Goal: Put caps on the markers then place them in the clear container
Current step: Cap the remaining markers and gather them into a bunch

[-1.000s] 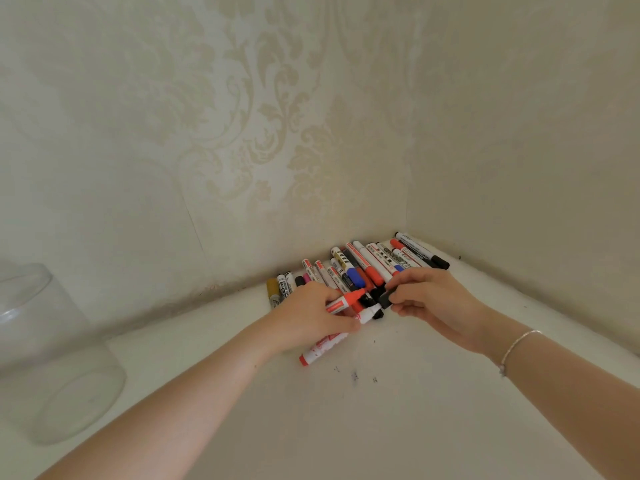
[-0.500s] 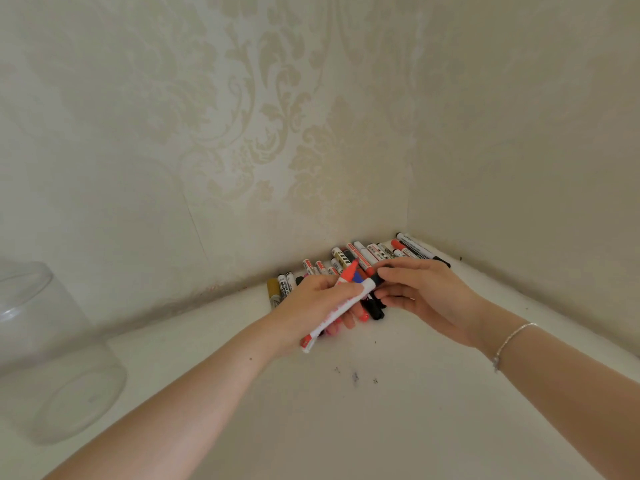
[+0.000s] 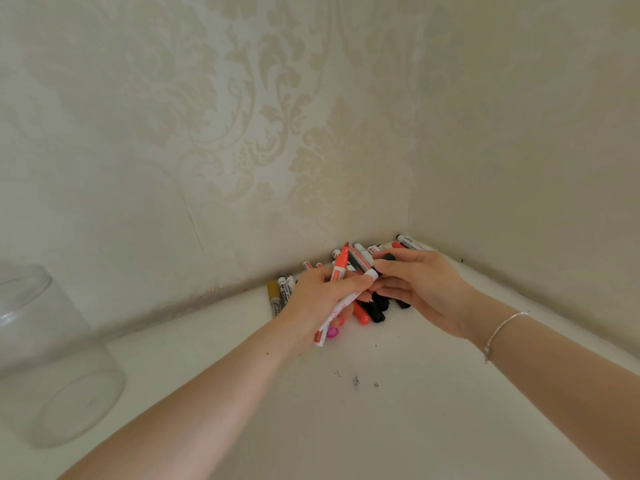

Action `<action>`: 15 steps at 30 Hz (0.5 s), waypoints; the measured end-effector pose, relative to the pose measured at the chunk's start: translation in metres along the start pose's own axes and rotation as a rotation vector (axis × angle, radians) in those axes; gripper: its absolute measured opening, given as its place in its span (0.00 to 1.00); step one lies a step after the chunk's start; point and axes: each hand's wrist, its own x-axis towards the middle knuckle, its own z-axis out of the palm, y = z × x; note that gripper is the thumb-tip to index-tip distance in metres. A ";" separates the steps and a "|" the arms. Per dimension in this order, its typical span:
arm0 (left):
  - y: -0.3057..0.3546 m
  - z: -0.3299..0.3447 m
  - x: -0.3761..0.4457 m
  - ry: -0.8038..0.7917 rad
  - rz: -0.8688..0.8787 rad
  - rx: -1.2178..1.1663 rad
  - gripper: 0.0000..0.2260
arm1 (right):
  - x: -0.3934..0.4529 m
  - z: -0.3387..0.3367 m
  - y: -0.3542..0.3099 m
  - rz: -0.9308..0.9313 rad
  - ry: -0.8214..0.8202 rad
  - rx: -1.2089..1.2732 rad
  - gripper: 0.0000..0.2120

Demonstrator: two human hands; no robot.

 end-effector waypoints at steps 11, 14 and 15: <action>0.003 0.002 0.016 -0.104 0.040 0.310 0.15 | -0.006 -0.016 0.009 0.203 -0.010 0.132 0.06; 0.004 0.004 0.020 -0.065 0.060 0.274 0.11 | -0.006 -0.024 0.006 0.260 -0.090 0.089 0.04; 0.004 0.005 0.023 -0.034 0.073 0.318 0.12 | -0.007 -0.027 0.005 0.279 -0.118 0.072 0.06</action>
